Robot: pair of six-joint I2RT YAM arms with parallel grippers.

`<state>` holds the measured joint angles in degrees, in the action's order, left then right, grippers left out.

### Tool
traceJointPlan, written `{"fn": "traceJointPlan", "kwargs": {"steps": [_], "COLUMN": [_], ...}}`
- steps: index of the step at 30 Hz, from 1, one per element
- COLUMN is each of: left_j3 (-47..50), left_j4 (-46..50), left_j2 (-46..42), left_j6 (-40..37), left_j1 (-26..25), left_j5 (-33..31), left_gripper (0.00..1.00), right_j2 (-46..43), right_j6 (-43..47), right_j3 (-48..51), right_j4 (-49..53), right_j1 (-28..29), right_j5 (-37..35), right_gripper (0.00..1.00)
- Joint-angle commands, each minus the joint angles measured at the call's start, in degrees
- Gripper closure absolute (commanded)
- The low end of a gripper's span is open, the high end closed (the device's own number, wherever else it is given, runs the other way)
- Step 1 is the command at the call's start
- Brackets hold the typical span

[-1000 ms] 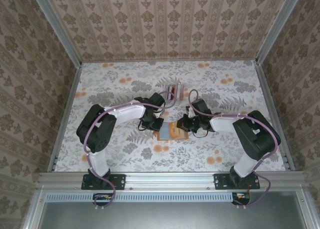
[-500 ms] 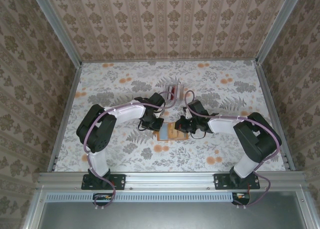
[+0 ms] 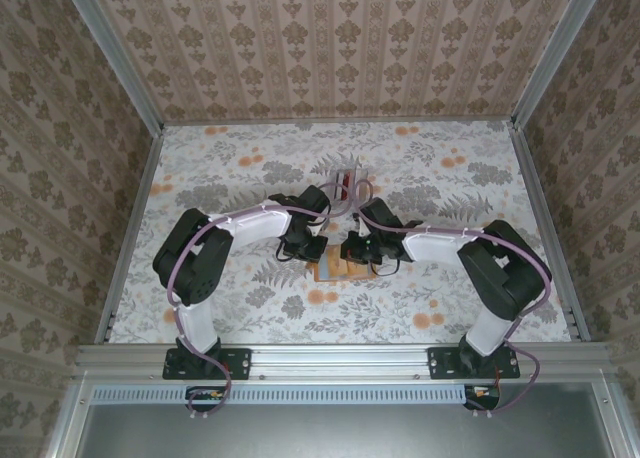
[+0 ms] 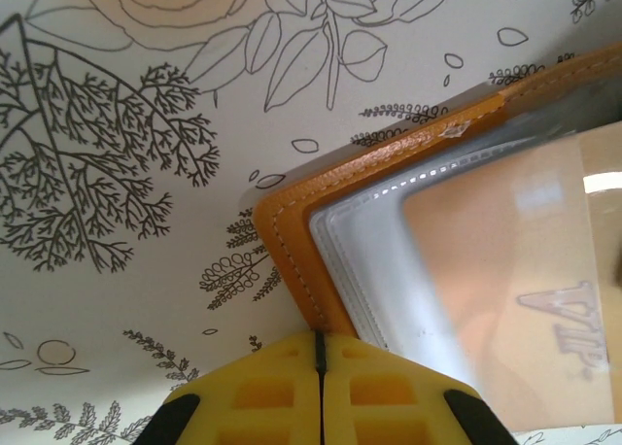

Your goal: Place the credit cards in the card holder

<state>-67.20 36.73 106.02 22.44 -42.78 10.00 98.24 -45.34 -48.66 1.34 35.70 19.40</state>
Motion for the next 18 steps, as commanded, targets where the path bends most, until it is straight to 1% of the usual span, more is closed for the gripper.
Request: {"fn": "traceJointPlan", "kwargs": {"steps": [1,6,12,15,18], "left_j3": [0.87,0.78,1.26,1.88,2.63], "left_j4": [0.18,0.18,-0.23,-0.38,-0.97], "left_j2": [-0.02,-0.02,-0.19,-0.45,-0.88], "left_j6": [1.03,0.91,1.27,1.6,1.97], "left_j1": [-1.2,-1.25,-1.16,-1.07,-0.82], "left_j5": [1.37,1.17,1.08,0.88,0.84], "left_gripper": [0.93,0.93,0.94,0.94,0.95], "right_j2": [2.81,2.99,1.01,-0.77,-2.35], "right_j6": [0.61,0.52,1.11,2.15,3.01], "right_j3": [-1.12,-1.75,-2.19,-2.7,-3.05], "right_j4": [5.2,5.49,7.26,10.11,12.02], "right_j1": [1.9,2.43,2.41,2.35,2.1], "right_j5": [-4.58,-5.34,-5.48,-6.58,-7.27], "right_gripper": [0.98,0.97,0.9,0.84,0.83]}}
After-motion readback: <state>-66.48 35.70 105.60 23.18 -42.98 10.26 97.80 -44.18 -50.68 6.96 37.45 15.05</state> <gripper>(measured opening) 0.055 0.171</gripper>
